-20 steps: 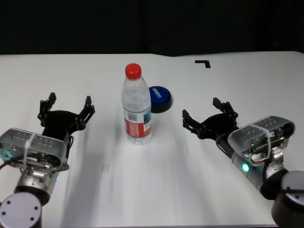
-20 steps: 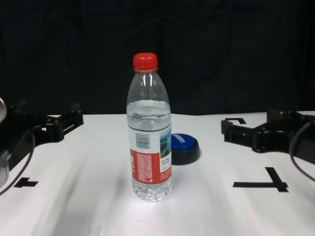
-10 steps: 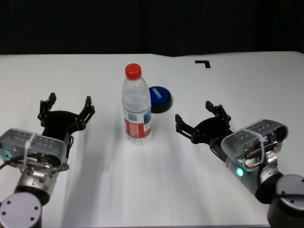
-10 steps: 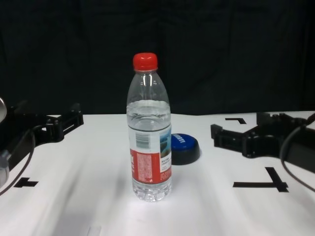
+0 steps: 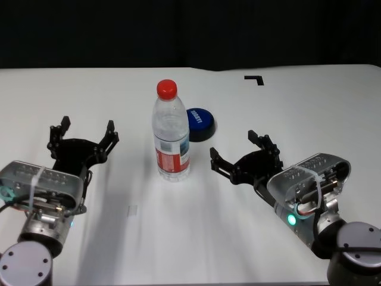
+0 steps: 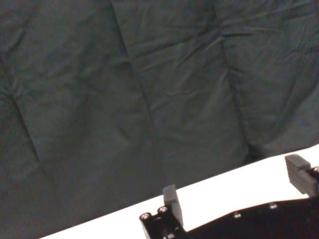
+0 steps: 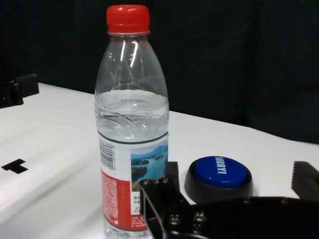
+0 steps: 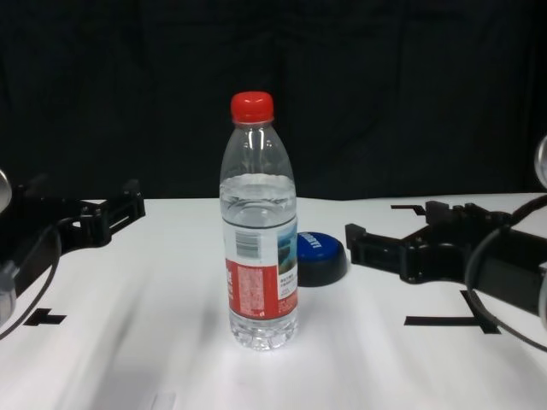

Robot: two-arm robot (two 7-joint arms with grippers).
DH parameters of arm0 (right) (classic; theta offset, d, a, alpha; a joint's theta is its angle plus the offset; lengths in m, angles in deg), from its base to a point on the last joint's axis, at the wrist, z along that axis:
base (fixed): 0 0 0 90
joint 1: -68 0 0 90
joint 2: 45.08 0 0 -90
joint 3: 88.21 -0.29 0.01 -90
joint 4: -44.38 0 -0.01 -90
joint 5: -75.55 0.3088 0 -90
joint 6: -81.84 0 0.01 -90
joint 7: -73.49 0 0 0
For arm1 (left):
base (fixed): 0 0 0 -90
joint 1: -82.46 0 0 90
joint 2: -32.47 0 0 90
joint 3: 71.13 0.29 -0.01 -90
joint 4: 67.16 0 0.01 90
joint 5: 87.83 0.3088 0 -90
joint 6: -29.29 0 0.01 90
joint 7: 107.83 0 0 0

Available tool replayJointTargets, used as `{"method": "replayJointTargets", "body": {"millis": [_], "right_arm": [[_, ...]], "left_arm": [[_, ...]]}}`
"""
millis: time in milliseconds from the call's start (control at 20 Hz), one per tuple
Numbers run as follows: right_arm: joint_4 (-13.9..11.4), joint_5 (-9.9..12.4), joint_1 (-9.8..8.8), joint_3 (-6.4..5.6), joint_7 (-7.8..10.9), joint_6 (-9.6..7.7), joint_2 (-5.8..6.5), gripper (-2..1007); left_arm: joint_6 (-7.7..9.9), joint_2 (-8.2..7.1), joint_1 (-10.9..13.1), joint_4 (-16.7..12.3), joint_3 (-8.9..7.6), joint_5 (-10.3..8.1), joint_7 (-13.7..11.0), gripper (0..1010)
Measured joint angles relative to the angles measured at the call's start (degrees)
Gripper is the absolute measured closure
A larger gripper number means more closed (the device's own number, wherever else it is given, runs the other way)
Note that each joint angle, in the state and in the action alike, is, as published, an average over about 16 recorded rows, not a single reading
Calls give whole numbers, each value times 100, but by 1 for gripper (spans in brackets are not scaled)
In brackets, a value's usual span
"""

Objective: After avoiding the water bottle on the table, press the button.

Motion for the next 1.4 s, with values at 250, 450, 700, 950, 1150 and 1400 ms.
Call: {"method": "replayJointTargets", "body": {"millis": [250, 450, 700, 950, 1150, 1400], "right_arm": [[8, -38, -14, 25, -8, -3, -21, 2], [17, -71, -20, 32, -22, -2, -29, 2], [24, -101, -23, 36, -33, 0, -32, 2], [24, -119, -24, 38, -40, 3, -32, 2], [23, -114, -24, 36, -38, 6, -32, 2], [23, -107, -24, 34, -34, 8, -33, 2]], "left_arm": [[0, 0, 0, 0, 0, 0, 0, 7], [0, 0, 0, 0, 0, 0, 0, 7], [0, 0, 0, 0, 0, 0, 0, 7], [0, 0, 0, 0, 0, 0, 0, 7], [0, 0, 0, 0, 0, 0, 0, 7], [0, 0, 0, 0, 0, 0, 0, 7]]}}
